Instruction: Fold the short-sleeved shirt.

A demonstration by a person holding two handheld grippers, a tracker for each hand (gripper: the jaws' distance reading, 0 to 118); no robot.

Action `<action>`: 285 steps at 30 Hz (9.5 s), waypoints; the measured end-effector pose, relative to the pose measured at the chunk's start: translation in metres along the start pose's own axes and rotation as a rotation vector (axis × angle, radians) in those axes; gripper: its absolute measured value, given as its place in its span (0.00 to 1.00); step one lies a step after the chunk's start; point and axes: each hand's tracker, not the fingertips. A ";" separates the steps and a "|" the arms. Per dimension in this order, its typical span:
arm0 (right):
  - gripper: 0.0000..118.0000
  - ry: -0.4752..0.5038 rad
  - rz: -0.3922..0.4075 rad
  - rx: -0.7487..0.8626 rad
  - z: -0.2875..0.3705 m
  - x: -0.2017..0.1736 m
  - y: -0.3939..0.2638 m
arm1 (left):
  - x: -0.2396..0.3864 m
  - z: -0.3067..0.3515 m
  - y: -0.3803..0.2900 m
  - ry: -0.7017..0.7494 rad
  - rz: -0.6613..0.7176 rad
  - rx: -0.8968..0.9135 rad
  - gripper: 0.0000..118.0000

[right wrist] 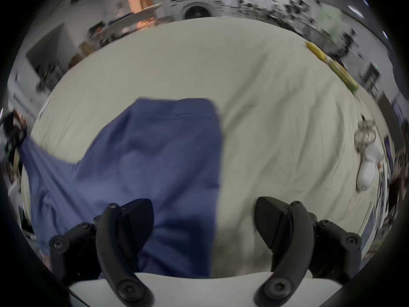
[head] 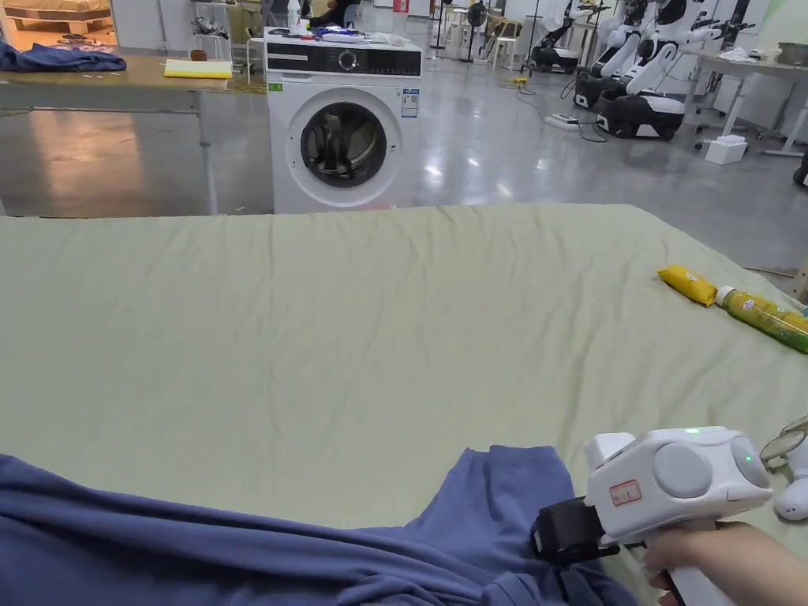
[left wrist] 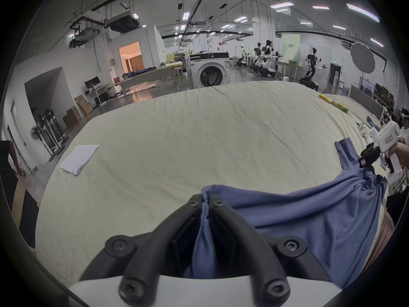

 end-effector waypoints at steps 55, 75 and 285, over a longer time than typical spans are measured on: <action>0.01 -0.324 0.097 1.099 0.419 -0.076 0.381 | -0.072 0.115 0.391 0.202 0.134 0.667 0.00; 0.01 -0.139 -0.032 0.371 0.004 -0.009 0.061 | 0.015 -0.061 -0.004 -0.045 0.335 0.067 0.00; 0.02 0.223 -0.272 0.156 0.144 0.067 -0.121 | 0.038 0.155 -0.108 -0.002 0.327 -0.141 0.01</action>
